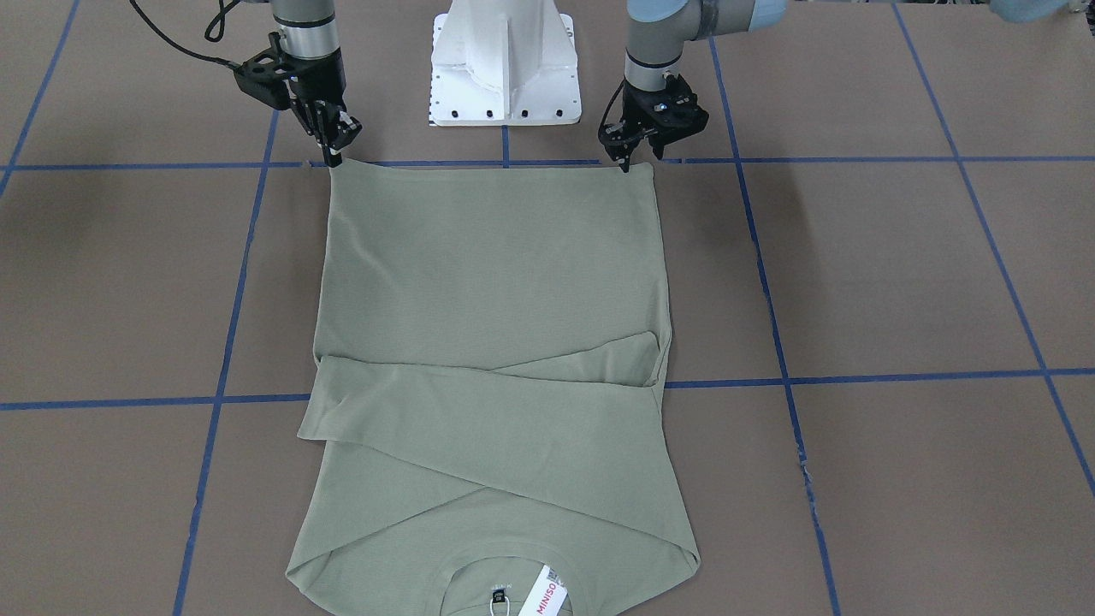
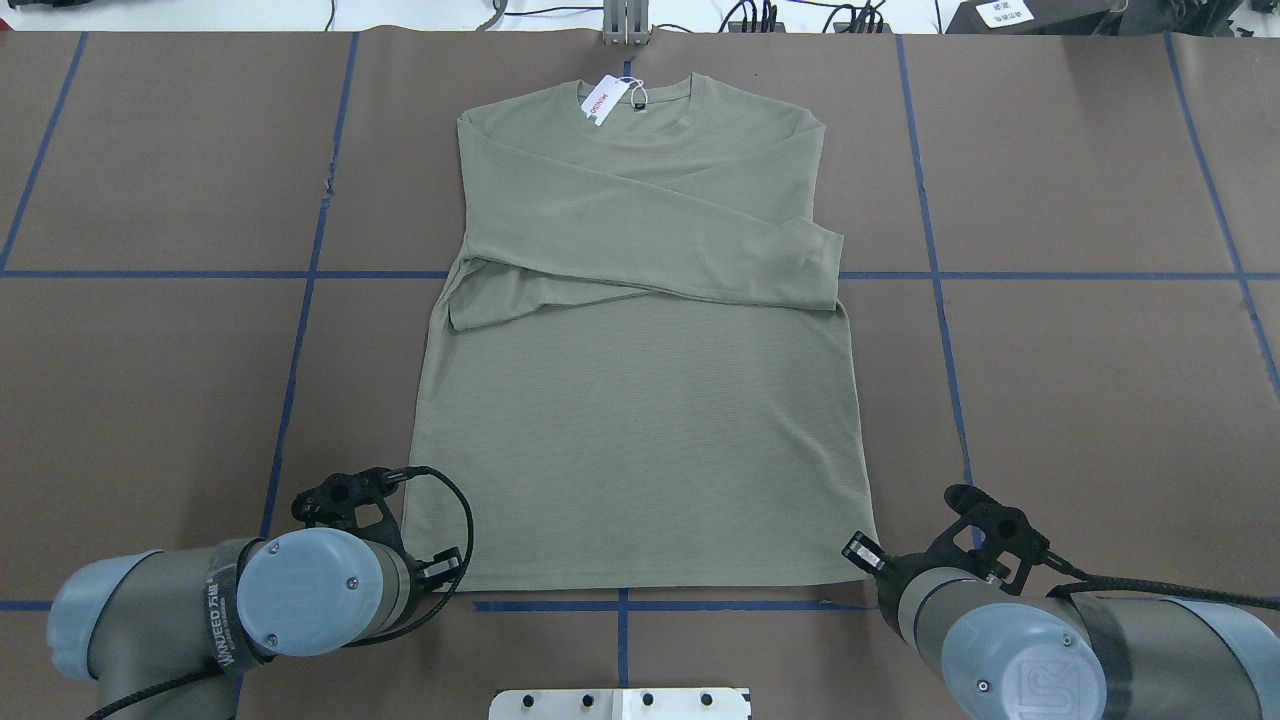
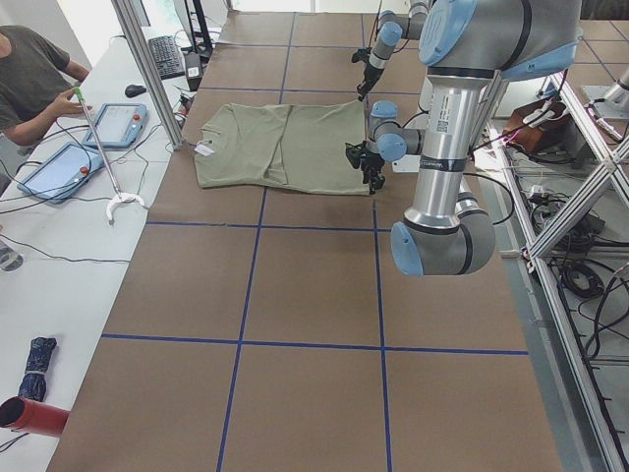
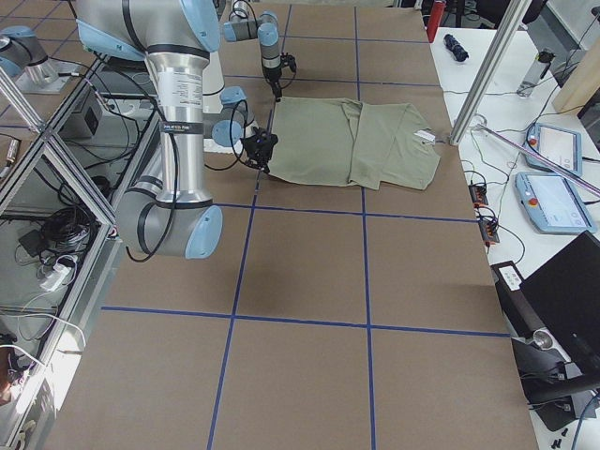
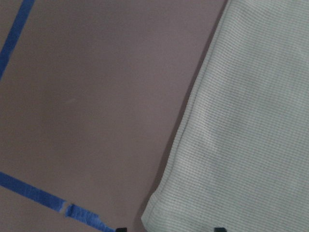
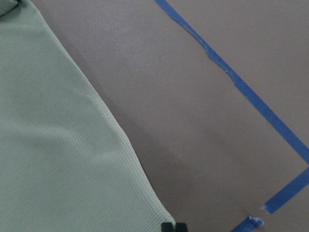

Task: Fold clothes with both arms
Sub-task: 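Move the left gripper to the other hem corner and grasp both hem corners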

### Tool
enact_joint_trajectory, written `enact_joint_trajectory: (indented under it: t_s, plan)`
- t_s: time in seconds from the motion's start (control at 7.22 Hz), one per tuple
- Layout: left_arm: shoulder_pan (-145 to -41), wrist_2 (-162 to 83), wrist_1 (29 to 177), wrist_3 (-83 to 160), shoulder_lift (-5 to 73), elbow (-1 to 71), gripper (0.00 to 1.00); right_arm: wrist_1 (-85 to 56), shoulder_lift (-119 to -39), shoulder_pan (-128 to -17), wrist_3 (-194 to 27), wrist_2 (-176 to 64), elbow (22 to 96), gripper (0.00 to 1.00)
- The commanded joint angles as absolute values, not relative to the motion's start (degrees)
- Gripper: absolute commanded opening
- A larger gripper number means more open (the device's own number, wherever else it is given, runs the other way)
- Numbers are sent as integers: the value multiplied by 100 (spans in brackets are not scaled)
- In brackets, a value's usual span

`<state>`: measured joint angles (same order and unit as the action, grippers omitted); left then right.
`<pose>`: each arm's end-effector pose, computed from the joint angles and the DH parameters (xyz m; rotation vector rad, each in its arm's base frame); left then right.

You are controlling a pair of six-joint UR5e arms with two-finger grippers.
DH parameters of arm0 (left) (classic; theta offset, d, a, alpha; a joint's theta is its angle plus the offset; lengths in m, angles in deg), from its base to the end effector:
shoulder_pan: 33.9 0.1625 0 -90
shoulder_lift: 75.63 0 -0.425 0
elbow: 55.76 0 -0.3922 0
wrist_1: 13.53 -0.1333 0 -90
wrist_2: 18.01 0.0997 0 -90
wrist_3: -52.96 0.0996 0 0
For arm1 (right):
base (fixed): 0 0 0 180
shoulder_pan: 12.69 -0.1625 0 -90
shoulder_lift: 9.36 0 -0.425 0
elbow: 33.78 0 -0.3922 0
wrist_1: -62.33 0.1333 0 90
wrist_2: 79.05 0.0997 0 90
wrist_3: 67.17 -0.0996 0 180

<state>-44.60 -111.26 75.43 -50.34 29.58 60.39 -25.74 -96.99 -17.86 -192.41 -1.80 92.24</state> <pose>0.5130 -0.2269 0.3248 -0.0708 0.7066 -0.3813 -0.4480 -0.1964 0.3531 0.0248 -0.7504 0.7511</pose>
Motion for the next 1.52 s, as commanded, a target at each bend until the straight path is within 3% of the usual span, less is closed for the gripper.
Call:
enact_joint_trajectory:
  t_s: [0.0,0.14,0.42,0.55,0.97,1.38]
  plan:
    - [-4471,-11126,7542,-5040,2958,6017,58,-2574,-9699,-1788,-19241,-188,9226,0]
    - [-4471,-11126,7542,-5048,2949,6017,46,-2582,-9699,-1788,-19241,-189,9226,0]
    - [-4471,-11100,7533,-5057,2931,6017,10,-2574,-9699,-1788,-19241,-189,9226,0]
    - [-4480,-11100,7542,-5048,2931,6017,0,-2582,-9708,-1788,-19241,-189,9226,0]
    - [-4524,-11170,7516,-5048,2905,6278,0,-2574,-9708,-1788,-19241,-189,9304,0]
    - [-4340,-11600,7350,-5528,2404,7701,0,-2975,-9743,-1386,-19241,-180,9987,0]
